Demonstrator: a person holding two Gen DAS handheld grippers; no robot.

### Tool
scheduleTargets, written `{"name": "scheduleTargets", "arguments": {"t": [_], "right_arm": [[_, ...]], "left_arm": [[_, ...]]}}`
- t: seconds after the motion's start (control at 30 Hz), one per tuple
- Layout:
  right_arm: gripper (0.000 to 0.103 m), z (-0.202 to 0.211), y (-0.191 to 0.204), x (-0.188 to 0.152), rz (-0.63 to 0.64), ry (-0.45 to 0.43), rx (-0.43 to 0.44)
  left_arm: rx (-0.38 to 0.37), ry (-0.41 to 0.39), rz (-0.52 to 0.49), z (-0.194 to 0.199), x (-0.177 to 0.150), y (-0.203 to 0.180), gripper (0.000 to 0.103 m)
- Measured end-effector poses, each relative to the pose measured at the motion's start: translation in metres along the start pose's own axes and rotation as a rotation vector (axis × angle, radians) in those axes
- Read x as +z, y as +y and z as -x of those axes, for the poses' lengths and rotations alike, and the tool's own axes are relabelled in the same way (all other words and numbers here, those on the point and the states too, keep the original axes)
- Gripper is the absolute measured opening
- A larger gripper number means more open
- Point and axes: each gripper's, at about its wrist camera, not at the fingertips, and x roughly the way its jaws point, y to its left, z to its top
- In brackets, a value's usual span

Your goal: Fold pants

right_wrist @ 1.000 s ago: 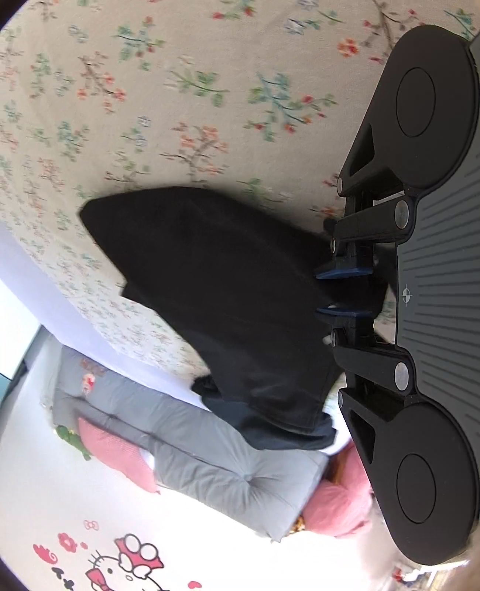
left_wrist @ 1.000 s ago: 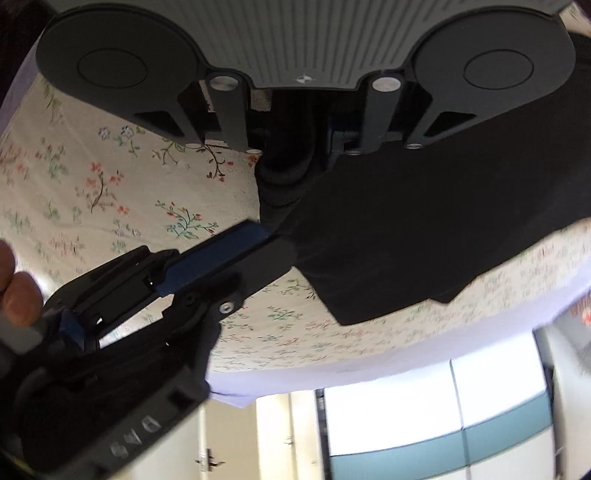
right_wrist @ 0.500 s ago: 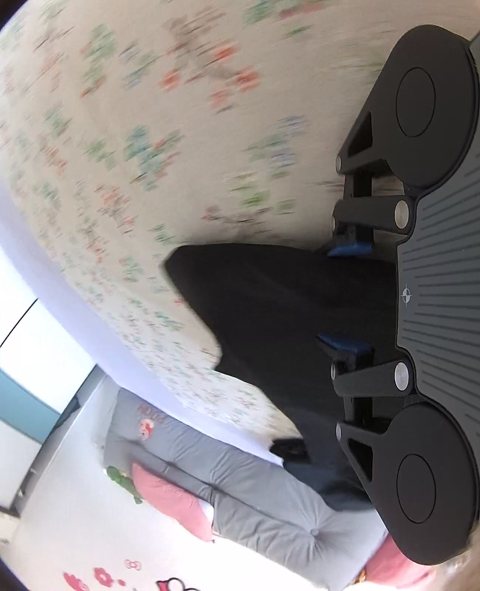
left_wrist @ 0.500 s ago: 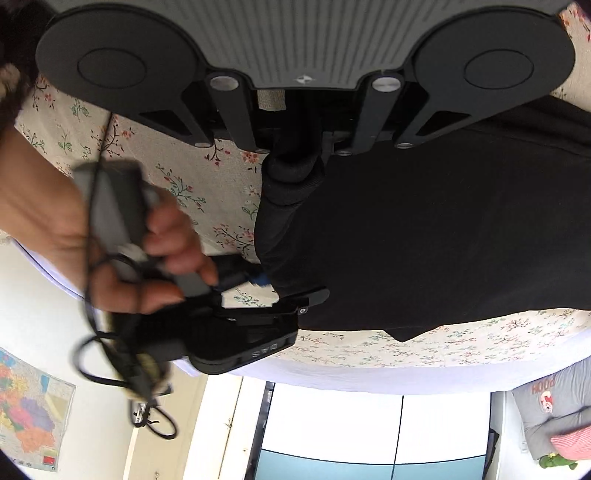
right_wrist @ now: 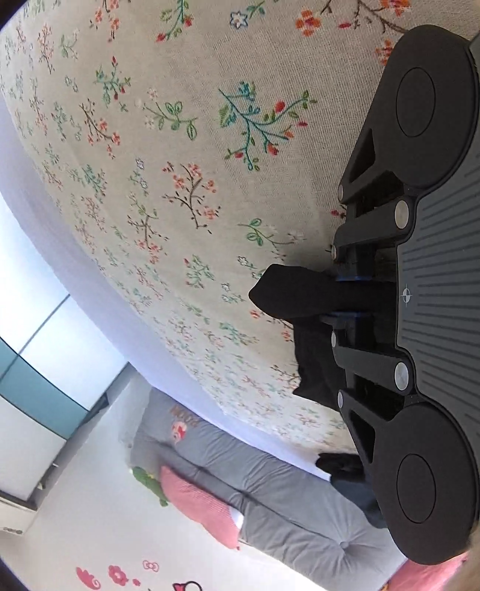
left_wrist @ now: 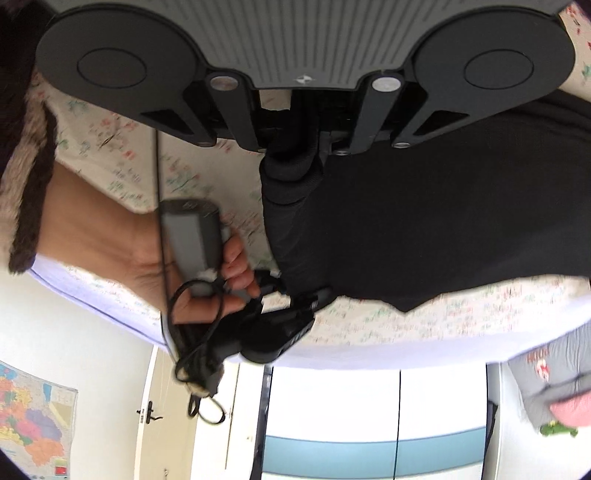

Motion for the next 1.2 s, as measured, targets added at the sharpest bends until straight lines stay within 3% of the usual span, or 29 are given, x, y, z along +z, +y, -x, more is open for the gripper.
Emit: {"name": "scheduleTargets", "arguments": {"t": [0.13, 0.47, 0.63, 0.83, 1.2], "right_arm": [[0.009, 0.021, -0.009, 0.005, -0.054, -0.03, -0.013], [0.01, 0.134, -0.07, 0.026, -0.183, -0.088, -0.11], [0.01, 0.184, -0.099, 0.025, -0.247, -0.106, -0.164], [0.01, 0.203, -0.098, 0.021, -0.263, -0.11, -0.19], [0.011, 0.19, -0.017, 0.039, -0.196, -0.148, -0.111]], "left_arm": [[-0.005, -0.013, 0.0, 0.014, 0.007, -0.024, 0.053], [-0.231, 0.005, 0.01, 0.036, 0.003, -0.113, 0.053], [-0.309, 0.013, 0.009, 0.047, 0.0, -0.135, 0.053], [-0.341, -0.001, 0.098, 0.054, 0.006, -0.112, 0.053], [-0.342, -0.111, 0.29, 0.079, 0.027, -0.046, 0.053]]}}
